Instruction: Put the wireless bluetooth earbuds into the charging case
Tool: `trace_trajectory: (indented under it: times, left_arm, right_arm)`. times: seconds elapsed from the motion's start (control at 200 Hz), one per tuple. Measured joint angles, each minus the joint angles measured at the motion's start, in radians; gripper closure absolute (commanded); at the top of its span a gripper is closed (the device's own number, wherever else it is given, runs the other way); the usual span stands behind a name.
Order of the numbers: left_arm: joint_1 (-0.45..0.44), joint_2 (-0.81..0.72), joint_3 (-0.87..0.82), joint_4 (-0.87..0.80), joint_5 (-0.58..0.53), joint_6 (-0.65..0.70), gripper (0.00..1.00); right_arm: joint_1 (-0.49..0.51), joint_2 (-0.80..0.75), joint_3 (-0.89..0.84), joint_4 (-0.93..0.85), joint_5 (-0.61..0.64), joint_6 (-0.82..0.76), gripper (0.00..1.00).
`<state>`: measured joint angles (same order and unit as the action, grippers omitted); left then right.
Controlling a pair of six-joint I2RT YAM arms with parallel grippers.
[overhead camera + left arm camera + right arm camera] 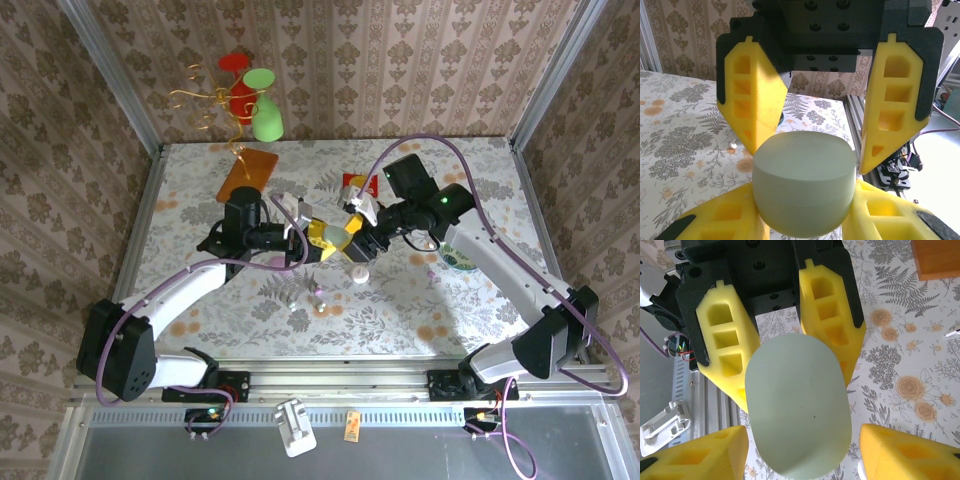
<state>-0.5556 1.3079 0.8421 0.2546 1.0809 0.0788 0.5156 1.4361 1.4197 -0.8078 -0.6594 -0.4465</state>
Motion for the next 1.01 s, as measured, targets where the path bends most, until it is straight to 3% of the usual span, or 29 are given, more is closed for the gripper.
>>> trace_trajectory:
  times: [0.205,0.4,0.71,1.005]
  left_arm:
    - [0.001,0.0,-0.003,0.03,0.013,-0.008,0.76]
    - [0.002,0.0,-0.003,0.038,0.02,-0.019,0.76]
    - [0.002,0.0,-0.003,0.042,0.023,-0.034,0.74]
    - [0.002,0.0,-0.003,0.047,0.023,-0.041,0.53]
  right_arm:
    - [-0.014,-0.006,-0.002,0.003,-0.008,-0.001,0.47]
    - [-0.016,-0.006,-0.002,0.006,-0.033,0.0,0.48]
    - [-0.019,-0.006,-0.002,0.014,-0.067,-0.012,0.65]
    - [-0.021,-0.006,-0.002,0.014,-0.075,-0.019,0.71]
